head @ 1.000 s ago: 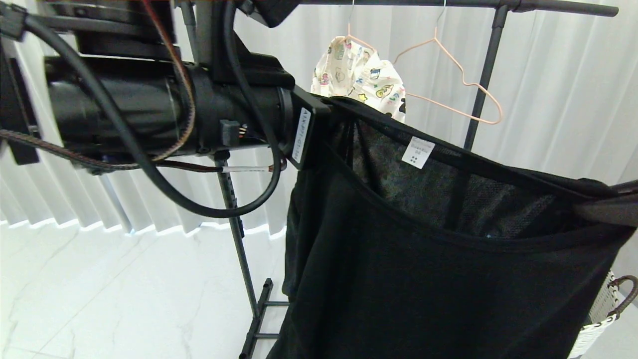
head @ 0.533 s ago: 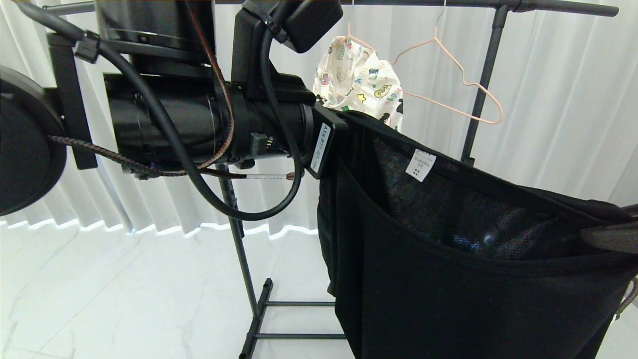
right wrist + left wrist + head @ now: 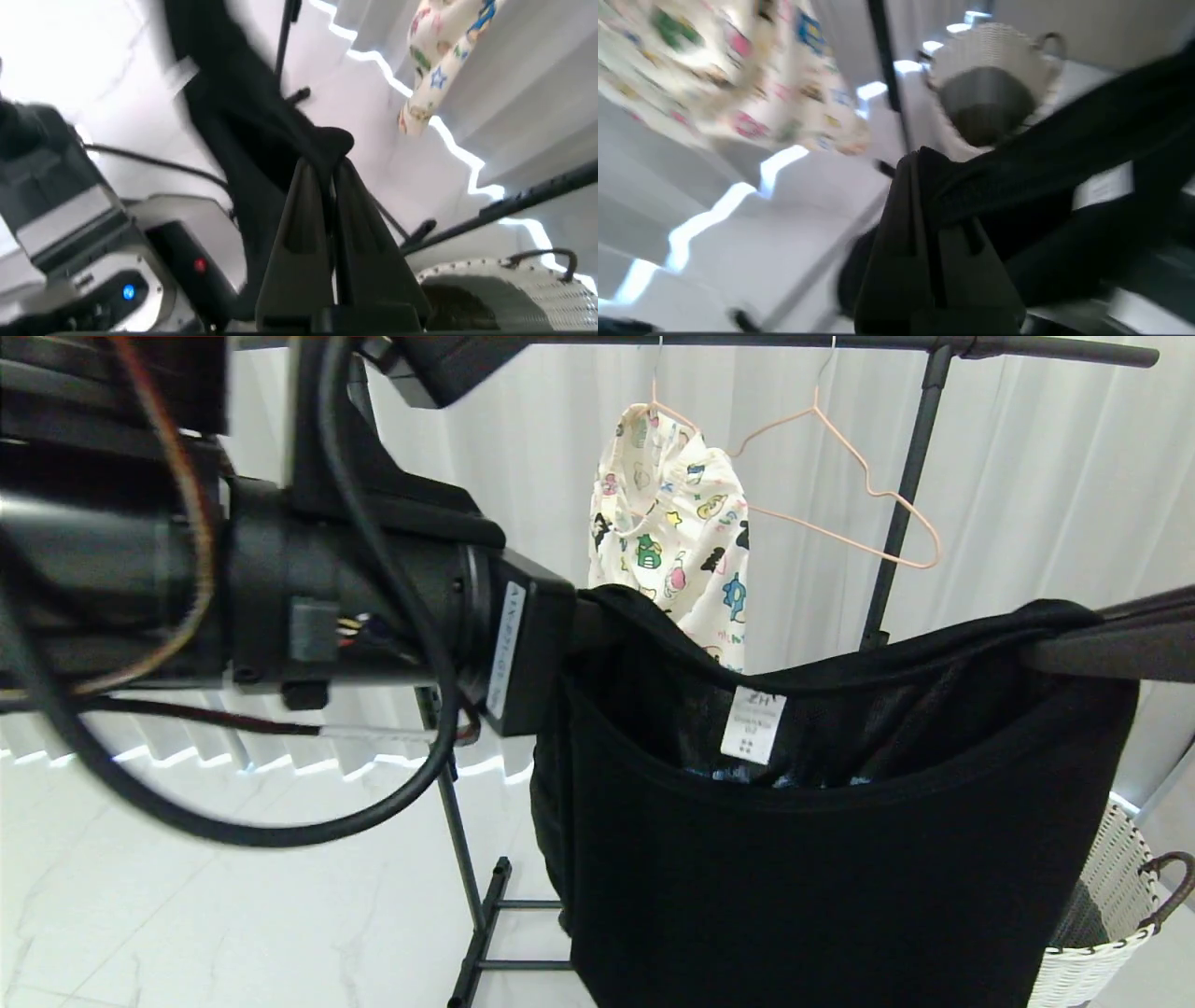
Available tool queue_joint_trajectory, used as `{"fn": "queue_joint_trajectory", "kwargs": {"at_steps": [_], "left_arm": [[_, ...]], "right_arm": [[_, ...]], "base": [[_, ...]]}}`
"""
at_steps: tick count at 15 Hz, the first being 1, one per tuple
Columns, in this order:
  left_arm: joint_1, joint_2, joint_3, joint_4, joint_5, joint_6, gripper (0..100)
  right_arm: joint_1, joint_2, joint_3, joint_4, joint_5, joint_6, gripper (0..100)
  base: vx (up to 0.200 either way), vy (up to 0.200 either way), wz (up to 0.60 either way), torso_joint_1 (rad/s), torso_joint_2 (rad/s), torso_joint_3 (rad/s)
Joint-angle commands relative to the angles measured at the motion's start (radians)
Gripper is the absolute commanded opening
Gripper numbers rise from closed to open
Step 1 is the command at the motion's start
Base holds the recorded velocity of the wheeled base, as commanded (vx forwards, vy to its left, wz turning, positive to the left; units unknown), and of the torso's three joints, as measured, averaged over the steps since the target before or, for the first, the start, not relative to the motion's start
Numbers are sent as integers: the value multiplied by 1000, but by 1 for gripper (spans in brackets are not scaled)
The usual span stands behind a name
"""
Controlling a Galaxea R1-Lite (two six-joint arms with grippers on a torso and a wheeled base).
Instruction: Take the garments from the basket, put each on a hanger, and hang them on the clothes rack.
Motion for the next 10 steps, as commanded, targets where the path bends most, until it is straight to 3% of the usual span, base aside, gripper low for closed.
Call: {"fn": "queue_joint_trajectory", "kwargs": {"at_steps": [1, 3, 5, 10], "left_arm": [[-104, -128, 1, 85, 0, -75, 0], [-199, -179, 1, 184, 0, -107, 0], [-236, -197, 3, 261, 0, -107, 0], [-236, -197, 15, 263, 2, -104, 0]], "right_arm": [[-22, 95, -91, -3, 20, -1, 0], [-21, 150, -173, -3, 23, -1, 0], [-21, 185, -222, -3, 37, -1, 0], [-21, 191, -231, 0, 41, -4, 0]], "base": [[0, 0, 0, 0, 0, 0], [0, 0, 0, 0, 0, 0], [0, 0, 0, 0, 0, 0], [0, 0, 0, 0, 0, 0]]}}
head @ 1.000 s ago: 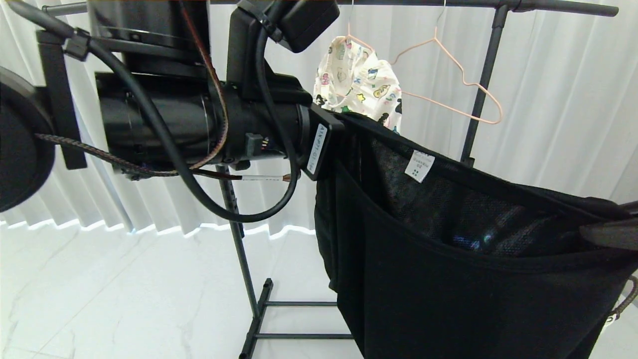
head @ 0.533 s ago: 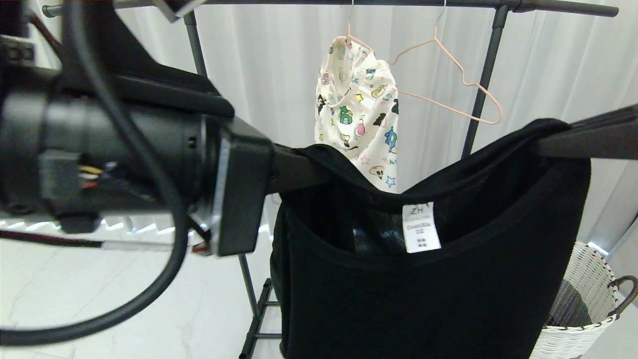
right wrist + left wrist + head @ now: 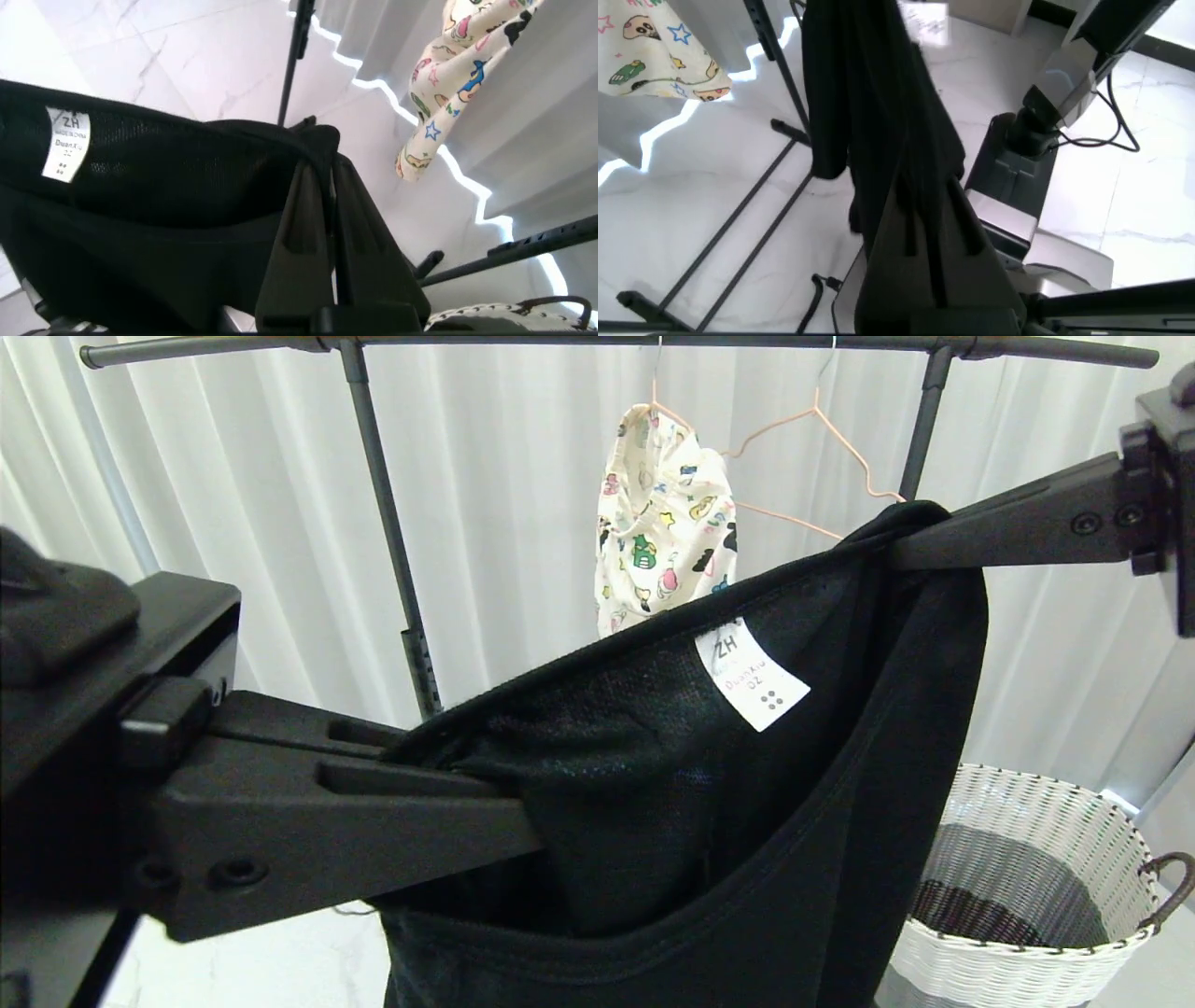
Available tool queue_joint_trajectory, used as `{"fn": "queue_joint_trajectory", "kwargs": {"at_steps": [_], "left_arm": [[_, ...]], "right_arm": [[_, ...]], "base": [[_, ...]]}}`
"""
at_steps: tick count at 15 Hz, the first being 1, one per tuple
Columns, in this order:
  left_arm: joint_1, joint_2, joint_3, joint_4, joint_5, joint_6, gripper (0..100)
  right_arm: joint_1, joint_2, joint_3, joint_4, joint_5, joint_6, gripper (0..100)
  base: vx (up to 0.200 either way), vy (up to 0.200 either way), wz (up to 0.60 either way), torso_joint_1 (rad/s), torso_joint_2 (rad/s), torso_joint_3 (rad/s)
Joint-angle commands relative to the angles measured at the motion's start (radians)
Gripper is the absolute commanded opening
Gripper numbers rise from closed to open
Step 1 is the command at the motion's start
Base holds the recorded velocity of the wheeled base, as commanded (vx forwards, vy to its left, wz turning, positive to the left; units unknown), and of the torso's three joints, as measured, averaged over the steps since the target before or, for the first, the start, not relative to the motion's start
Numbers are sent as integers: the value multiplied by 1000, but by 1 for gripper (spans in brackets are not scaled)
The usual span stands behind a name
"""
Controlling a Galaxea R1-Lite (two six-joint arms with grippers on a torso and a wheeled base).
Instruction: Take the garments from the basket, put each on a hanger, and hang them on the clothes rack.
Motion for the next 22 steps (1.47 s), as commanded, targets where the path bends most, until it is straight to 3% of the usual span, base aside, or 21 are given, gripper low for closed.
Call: {"fn": "queue_joint_trajectory", "kwargs": {"at_steps": [1, 3, 5, 6, 8, 10, 11, 16, 18, 19, 20, 22], "left_arm": [[-1, -4, 7, 0, -1, 1, 0], [7, 4, 6, 0, 6, 13, 0], [133, 62, 2, -13, 50, 142, 0], [213, 97, -1, -82, 98, 275, 0], [220, 126, -1, -162, 111, 269, 0], [220, 139, 2, -165, 128, 264, 0], [220, 143, 2, -167, 139, 263, 0], [223, 175, 4, -187, 226, 264, 0], [248, 165, 27, -185, 305, 271, 0], [271, 129, 47, -179, 306, 272, 0], [289, 108, 68, -179, 306, 272, 0], [378, 36, 156, -179, 309, 272, 0]], "right_arm": [[1, 9, -1, 1, -1, -1, 0], [1, 3, 0, 5, -1, 1, 0], [1, -22, 0, 47, -3, 1, 0], [1, -43, 0, 97, -3, 1, 0], [1, -48, 5, 105, -7, 2, 0], [1, -46, 10, 109, -9, 2, 0], [1, -48, 16, 109, -9, 4, 100], [-12, -88, 30, 120, -10, 24, 100], [-116, -117, 30, 194, -92, 29, 100], [-177, -131, 30, 260, -187, 32, 100], [-222, -141, 31, 295, -231, 42, 100], [-335, -197, 106, 330, -265, 104, 100]], "base": [[0, 0, 0, 0, 0, 0], [0, 0, 0, 0, 0, 0], [0, 0, 0, 0, 0, 0], [0, 0, 0, 0, 0, 0], [0, 0, 0, 0, 0, 0], [0, 0, 0, 0, 0, 0], [0, 0, 0, 0, 0, 0], [0, 0, 0, 0, 0, 0], [0, 0, 0, 0, 0, 0], [0, 0, 0, 0, 0, 0], [0, 0, 0, 0, 0, 0], [0, 0, 0, 0, 0, 0]]}}
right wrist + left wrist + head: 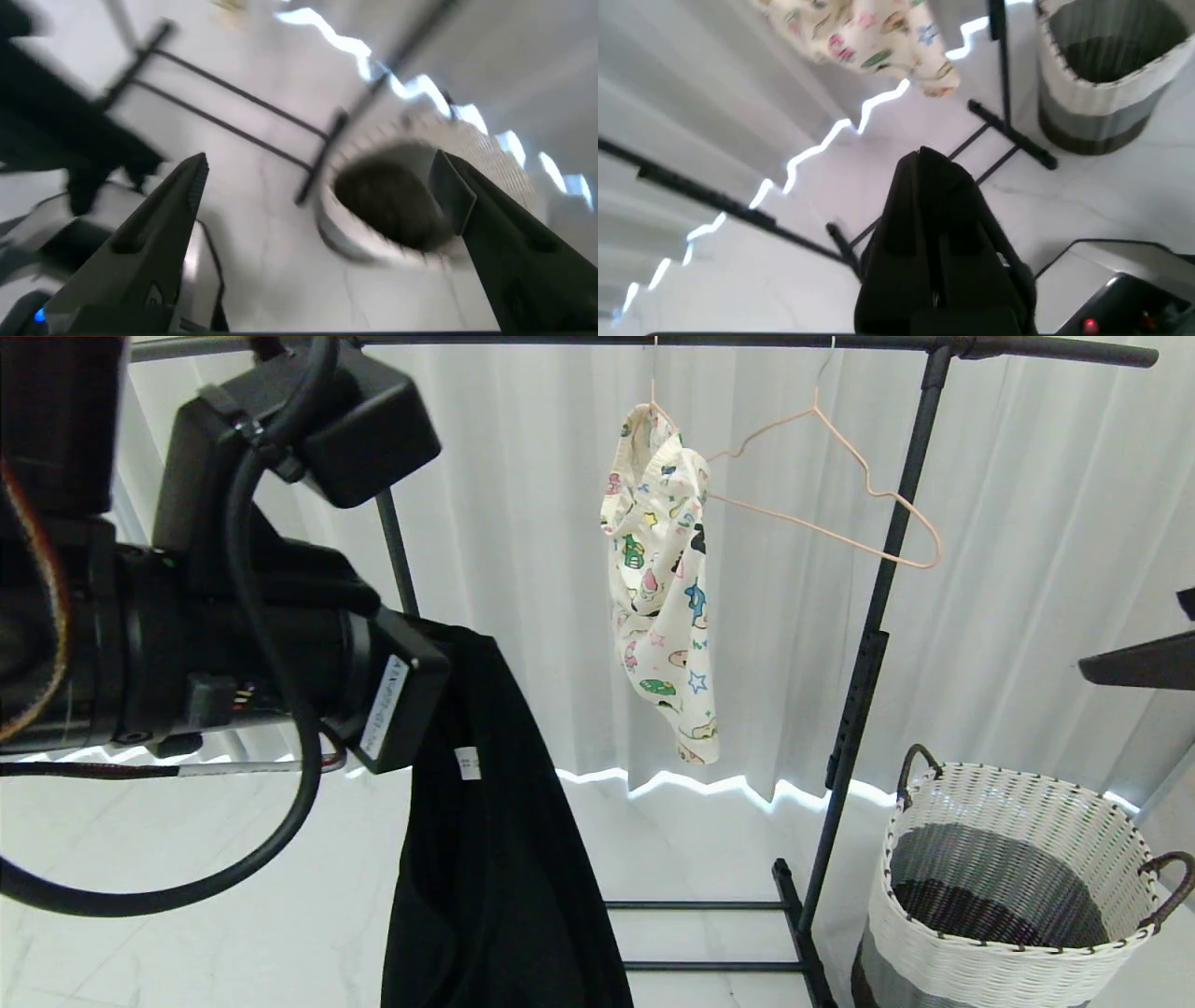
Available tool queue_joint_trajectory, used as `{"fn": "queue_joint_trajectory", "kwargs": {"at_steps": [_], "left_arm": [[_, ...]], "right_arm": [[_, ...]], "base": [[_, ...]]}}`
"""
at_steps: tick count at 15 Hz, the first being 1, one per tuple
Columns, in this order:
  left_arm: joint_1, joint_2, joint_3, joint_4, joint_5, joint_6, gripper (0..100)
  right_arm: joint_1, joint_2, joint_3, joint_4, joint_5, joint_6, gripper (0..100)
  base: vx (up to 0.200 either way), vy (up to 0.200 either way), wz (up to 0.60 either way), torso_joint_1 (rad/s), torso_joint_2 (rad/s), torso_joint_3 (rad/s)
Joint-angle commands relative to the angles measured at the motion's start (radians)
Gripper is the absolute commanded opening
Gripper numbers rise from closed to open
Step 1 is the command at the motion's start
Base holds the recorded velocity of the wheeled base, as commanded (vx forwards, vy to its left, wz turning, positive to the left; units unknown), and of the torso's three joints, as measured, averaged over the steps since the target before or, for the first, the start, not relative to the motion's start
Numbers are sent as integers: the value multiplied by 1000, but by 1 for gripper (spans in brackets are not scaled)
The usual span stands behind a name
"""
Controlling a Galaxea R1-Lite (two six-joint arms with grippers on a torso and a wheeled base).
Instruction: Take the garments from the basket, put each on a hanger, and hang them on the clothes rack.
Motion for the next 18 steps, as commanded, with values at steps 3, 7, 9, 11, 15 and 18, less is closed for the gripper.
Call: {"fn": "queue_joint_trajectory", "kwargs": {"at_steps": [3, 7, 9, 11, 15, 18], "left_arm": [[166, -125, 135, -4, 10, -2, 0], [247, -144, 158, -8, 78, -6, 0], [267, -150, 172, -10, 87, -6, 0], [270, -161, 213, -67, 115, -2, 0], [270, -179, 255, -114, 115, 0, 0], [275, -191, 253, -114, 115, 17, 0]], "right_arm": [[-164, -146, 222, -5, -126, 37, 100], [-190, -179, 360, -239, -98, 77, 100], [-193, -168, 368, -275, -75, 76, 100], [-194, -165, 366, -276, -72, 76, 100], [-200, -163, 362, -287, -71, 73, 100], [-203, -163, 362, -296, -71, 73, 100]], "base": [[0, 0, 0, 0, 0, 0], [0, 0, 0, 0, 0, 0], [0, 0, 0, 18, -87, -69], [0, 0, 0, 56, -268, -249], [0, 0, 0, 150, -423, -293], [0, 0, 0, 168, -487, -282]]}}
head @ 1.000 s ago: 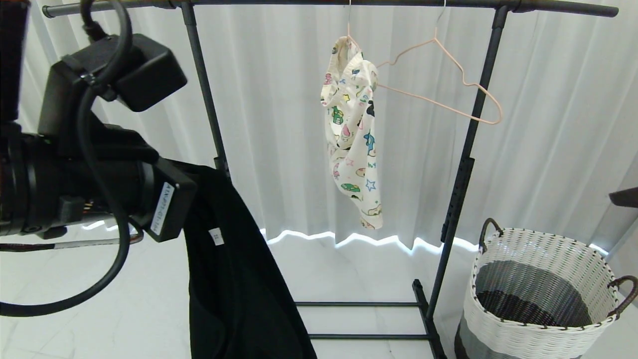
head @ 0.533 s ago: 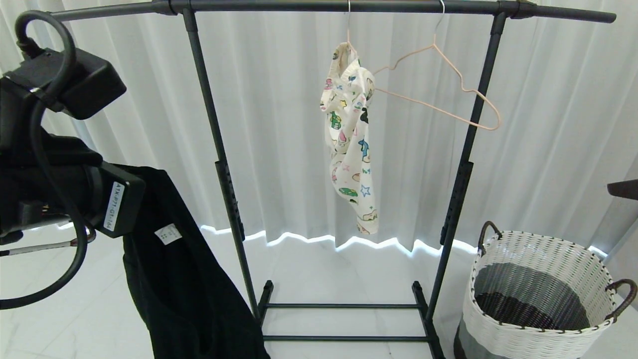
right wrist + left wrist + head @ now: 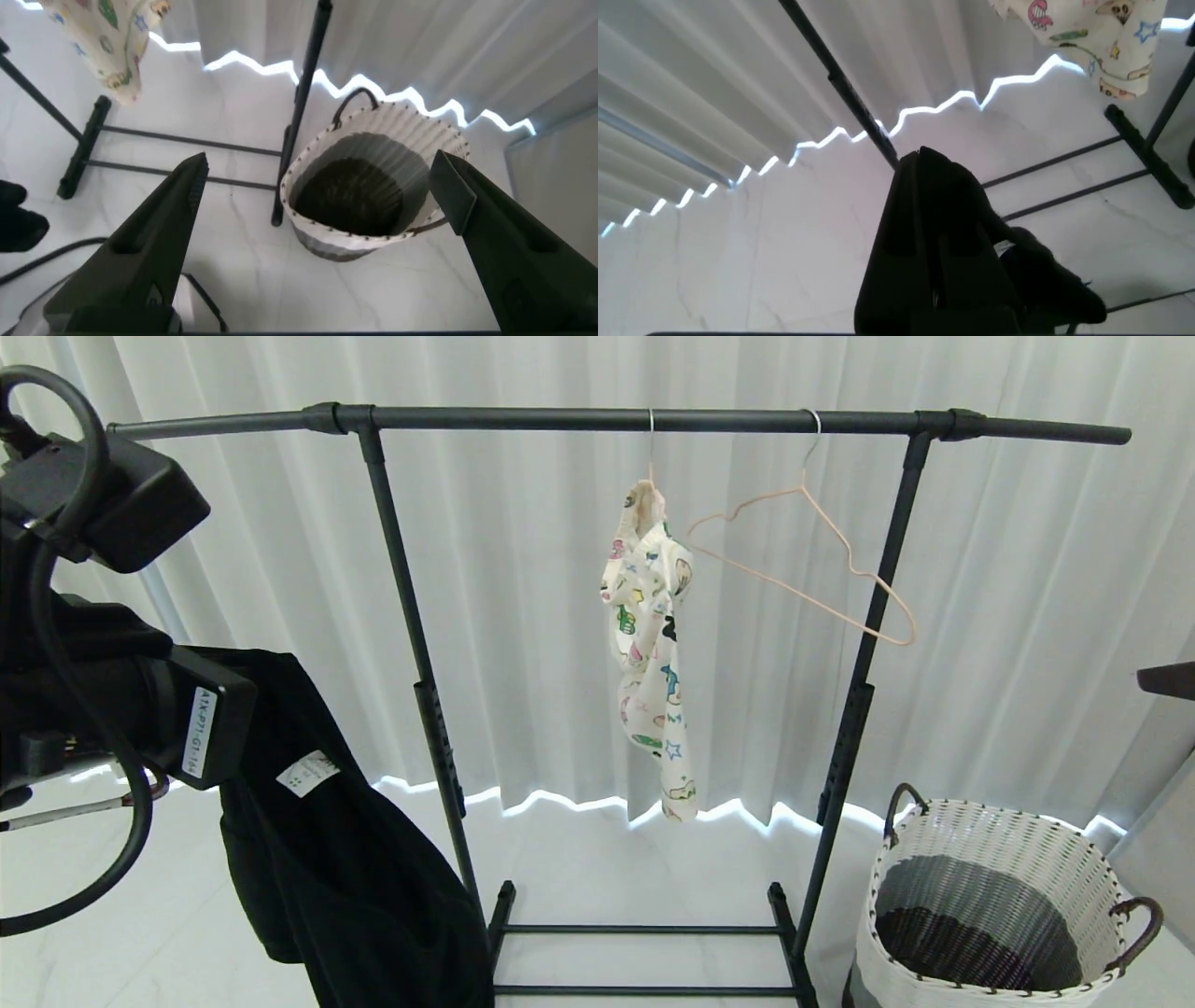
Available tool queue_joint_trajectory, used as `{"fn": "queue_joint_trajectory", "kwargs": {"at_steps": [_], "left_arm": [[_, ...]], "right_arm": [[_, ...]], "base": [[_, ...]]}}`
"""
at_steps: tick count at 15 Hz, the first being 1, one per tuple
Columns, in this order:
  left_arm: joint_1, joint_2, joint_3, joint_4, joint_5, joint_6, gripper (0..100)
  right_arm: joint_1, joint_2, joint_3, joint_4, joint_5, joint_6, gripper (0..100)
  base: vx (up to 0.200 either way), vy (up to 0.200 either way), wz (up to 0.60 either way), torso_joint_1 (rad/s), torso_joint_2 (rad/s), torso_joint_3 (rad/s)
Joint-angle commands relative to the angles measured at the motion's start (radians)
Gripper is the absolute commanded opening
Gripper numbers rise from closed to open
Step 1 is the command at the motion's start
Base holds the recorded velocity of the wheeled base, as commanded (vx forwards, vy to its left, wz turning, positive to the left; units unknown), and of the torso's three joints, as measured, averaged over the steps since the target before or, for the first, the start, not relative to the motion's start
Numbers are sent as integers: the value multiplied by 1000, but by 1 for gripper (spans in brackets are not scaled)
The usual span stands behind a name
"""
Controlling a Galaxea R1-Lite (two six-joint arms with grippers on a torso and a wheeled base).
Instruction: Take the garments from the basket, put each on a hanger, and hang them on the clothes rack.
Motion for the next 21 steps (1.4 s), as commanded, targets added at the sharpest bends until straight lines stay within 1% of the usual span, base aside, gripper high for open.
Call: {"fn": "queue_joint_trajectory", "kwargs": {"at_steps": [1, 11, 12, 13, 15, 16, 17, 18, 20, 21], "left_arm": [[4, -9, 0, 0, 0, 3, 0], [3, -11, 3, 0, 0, 3, 0], [3, -11, 3, 0, 0, 3, 0], [3, -9, 3, 0, 0, 3, 0], [-13, -12, 14, 0, 0, 4, 0], [-26, -11, 16, 0, 0, 3, 0], [-30, -11, 16, 0, 0, 3, 0], [-31, -11, 16, 0, 0, 3, 0], [-31, -11, 16, 0, 0, 3, 0], [-30, -11, 16, 0, 0, 1, 0]], "right_arm": [[0, 3, -1, 1, 0, 0, 100], [0, 18, 13, -34, -1, -14, 100], [0, 20, 16, -36, 5, -15, 100], [0, 18, 33, -56, 26, -15, 100], [-17, 14, 94, -140, 108, -20, 100], [-31, 14, 117, -174, 137, -32, 100], [-46, 12, 148, -210, 180, -64, 100], [-55, 14, 163, -224, 206, -81, 100], [-60, 20, 180, -240, 258, -87, 100], [-64, 28, 195, -250, 270, -89, 100]], "base": [[0, 0, 0, 178, -456, -295], [0, 0, 0, 206, -485, -279], [200, 0, 0, 139, -300, -168], [200, 0, 0, 61, -159, -95], [200, 0, 0, 32, -81, -32], [200, 0, 0, 27, -27, -2], [200, 0, 0, 22, 2, -22], [200, 0, 0, 17, 2, -12], [200, 0, 0, 7, 5, -5], [200, 0, 0, 7, 7, -2]]}}
